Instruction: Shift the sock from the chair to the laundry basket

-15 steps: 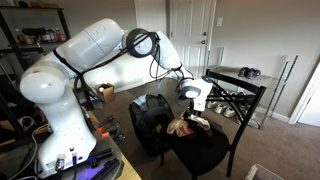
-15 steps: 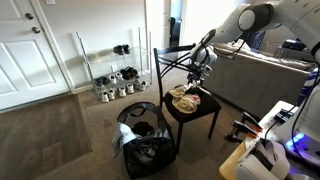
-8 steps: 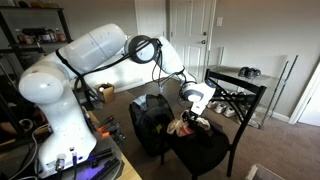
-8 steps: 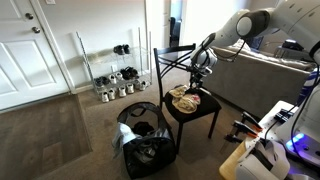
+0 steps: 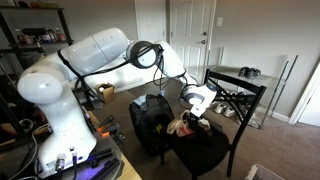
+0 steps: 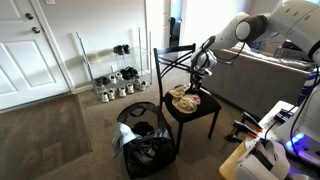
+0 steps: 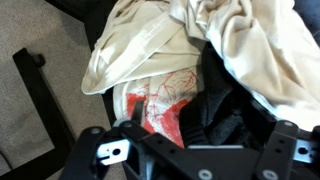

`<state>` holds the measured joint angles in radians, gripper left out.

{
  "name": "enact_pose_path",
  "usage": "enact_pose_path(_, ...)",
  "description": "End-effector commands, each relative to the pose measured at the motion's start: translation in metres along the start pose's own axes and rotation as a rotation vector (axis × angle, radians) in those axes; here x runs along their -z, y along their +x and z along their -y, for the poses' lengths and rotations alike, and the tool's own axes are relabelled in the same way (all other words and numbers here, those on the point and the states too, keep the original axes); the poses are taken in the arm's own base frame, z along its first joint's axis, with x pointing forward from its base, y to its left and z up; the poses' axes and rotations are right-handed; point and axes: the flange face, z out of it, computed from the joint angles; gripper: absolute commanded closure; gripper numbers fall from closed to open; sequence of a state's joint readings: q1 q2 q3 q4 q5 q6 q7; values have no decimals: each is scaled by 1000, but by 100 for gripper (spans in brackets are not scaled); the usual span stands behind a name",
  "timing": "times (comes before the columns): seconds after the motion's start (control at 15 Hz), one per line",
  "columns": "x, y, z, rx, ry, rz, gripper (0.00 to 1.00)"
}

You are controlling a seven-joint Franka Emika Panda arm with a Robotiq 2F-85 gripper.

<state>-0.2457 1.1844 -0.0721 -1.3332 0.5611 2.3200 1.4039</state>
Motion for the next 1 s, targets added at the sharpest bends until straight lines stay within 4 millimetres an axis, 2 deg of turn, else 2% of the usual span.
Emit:
enact_pose_path(0.0,0,0,7,-46,14,36,0)
enact_pose_path(0.4,10,17,16,-117,39,36,0)
enact_pose_path(0.93,1,-2,11,-33,15,80,0)
